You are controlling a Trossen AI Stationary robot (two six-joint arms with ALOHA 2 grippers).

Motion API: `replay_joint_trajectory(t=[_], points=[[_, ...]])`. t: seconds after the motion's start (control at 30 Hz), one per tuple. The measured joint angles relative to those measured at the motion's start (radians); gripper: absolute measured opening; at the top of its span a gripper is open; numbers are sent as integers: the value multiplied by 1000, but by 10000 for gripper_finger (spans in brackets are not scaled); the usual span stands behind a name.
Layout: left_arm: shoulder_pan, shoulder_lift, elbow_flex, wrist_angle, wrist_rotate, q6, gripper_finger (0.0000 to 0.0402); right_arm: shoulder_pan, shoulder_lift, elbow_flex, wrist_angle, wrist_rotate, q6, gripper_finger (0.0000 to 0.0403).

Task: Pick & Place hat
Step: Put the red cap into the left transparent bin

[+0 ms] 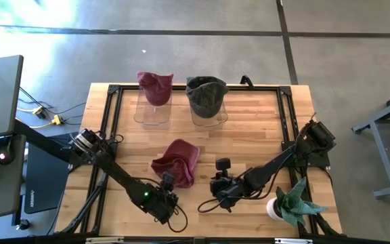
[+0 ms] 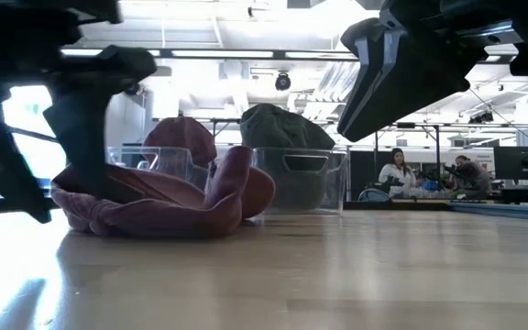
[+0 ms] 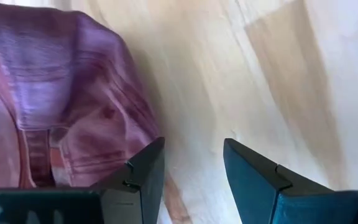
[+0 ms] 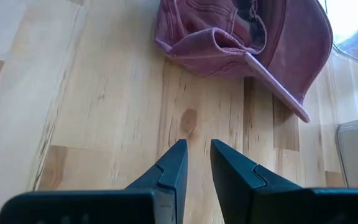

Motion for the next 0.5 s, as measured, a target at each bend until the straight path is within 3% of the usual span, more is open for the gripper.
replay_joint_trajectory(t=[0.17, 0.4, 0.5], points=[[11, 0, 0, 18, 12, 1, 156, 0, 0, 0, 0, 0, 0, 67], [58, 0, 0, 156, 109, -48, 156, 0, 0, 0, 1, 0, -7, 67], [85, -2, 1, 187, 121, 10, 157, 0, 0, 0, 1, 0, -7, 66]])
